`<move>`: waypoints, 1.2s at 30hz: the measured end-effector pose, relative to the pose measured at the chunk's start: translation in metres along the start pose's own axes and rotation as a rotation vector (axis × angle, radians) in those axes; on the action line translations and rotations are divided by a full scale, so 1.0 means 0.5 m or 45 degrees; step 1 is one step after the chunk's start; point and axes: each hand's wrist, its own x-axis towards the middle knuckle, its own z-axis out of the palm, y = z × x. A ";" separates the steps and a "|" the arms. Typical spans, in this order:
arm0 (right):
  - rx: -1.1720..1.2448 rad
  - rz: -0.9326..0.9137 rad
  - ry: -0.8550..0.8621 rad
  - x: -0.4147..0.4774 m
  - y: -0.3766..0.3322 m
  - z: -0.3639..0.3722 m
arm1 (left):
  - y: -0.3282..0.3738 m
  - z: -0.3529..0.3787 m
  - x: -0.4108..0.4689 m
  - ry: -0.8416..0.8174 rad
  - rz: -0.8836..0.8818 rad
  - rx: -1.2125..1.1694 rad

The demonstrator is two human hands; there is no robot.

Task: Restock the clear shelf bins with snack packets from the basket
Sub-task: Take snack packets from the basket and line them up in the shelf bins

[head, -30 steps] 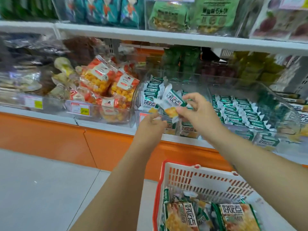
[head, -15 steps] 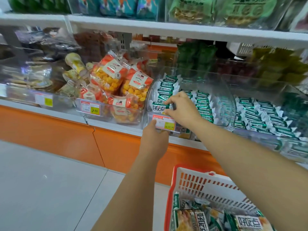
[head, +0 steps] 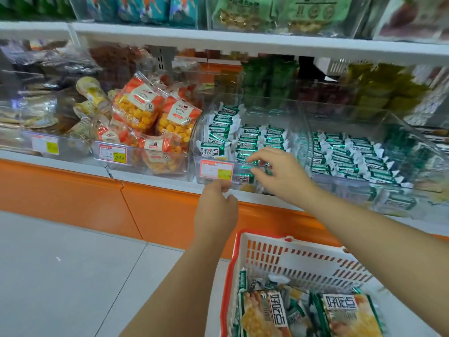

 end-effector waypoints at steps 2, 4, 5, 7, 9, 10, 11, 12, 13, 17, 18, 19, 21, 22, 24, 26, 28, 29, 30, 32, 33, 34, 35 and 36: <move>0.033 -0.018 0.039 -0.068 0.023 -0.012 | -0.013 0.050 -0.028 -0.055 0.028 0.036; 0.066 0.050 -0.001 -0.135 0.059 -0.012 | -0.041 0.110 -0.061 -0.163 -0.004 0.087; 0.078 0.105 -0.043 -0.166 0.083 -0.008 | -0.061 0.141 -0.076 -0.220 -0.046 0.104; 0.092 0.245 -0.159 -0.227 0.135 0.008 | -0.107 0.197 -0.104 -0.306 -0.140 0.102; 0.075 0.380 -0.310 -0.284 0.190 0.030 | -0.152 0.247 -0.130 -0.378 -0.216 0.108; 0.057 0.445 -0.400 -0.312 0.219 0.045 | -0.173 0.270 -0.139 -0.432 -0.245 0.142; 0.039 0.506 -0.491 -0.338 0.246 0.061 | -0.192 0.290 -0.148 -0.491 -0.266 0.199; 0.022 0.557 -0.568 -0.362 0.271 0.078 | -0.211 0.309 -0.153 -0.546 -0.286 0.260; 0.007 0.607 -0.637 -0.384 0.294 0.099 | -0.230 0.326 -0.157 -0.600 -0.312 0.315; -0.127 0.616 -0.894 -0.449 0.357 0.187 | -0.295 0.378 -0.165 -0.785 -0.383 0.505; -0.230 0.525 -0.947 -0.462 0.366 0.210 | -0.311 0.389 -0.170 -0.839 -0.380 0.581; -0.348 0.421 -0.999 -0.475 0.375 0.232 | -0.323 0.398 -0.175 -0.880 -0.379 0.661; -0.533 0.318 -1.126 -0.491 0.381 0.266 | -0.340 0.408 -0.187 -0.937 -0.359 0.775; -0.596 0.301 -1.177 -0.495 0.381 0.277 | -0.346 0.411 -0.191 -0.945 -0.339 0.808; -0.698 0.235 -1.231 -0.498 0.381 0.293 | -0.353 0.412 -0.196 -0.923 -0.314 0.836; -0.748 0.173 -1.210 -0.495 0.383 0.305 | -0.355 0.412 -0.196 -0.904 -0.312 0.845; -0.761 0.197 -1.205 -0.490 0.385 0.312 | -0.353 0.409 -0.195 -0.914 -0.303 0.852; -0.764 0.216 -1.203 -0.488 0.385 0.313 | -0.353 0.407 -0.196 -0.916 -0.303 0.850; -0.765 0.234 -1.201 -0.487 0.386 0.313 | -0.350 0.406 -0.196 -0.920 -0.306 0.848; -0.756 0.241 -1.206 -0.486 0.386 0.308 | -0.345 0.403 -0.195 -0.936 -0.308 0.833; -0.733 0.246 -1.212 -0.486 0.386 0.304 | -0.342 0.402 -0.194 -0.949 -0.319 0.813; -0.701 0.259 -1.216 -0.486 0.384 0.299 | -0.337 0.399 -0.193 -0.963 -0.335 0.787; -0.662 0.270 -1.201 -0.485 0.381 0.291 | -0.331 0.396 -0.191 -0.971 -0.347 0.760; -0.621 0.274 -1.161 -0.482 0.377 0.280 | -0.325 0.392 -0.188 -0.973 -0.350 0.738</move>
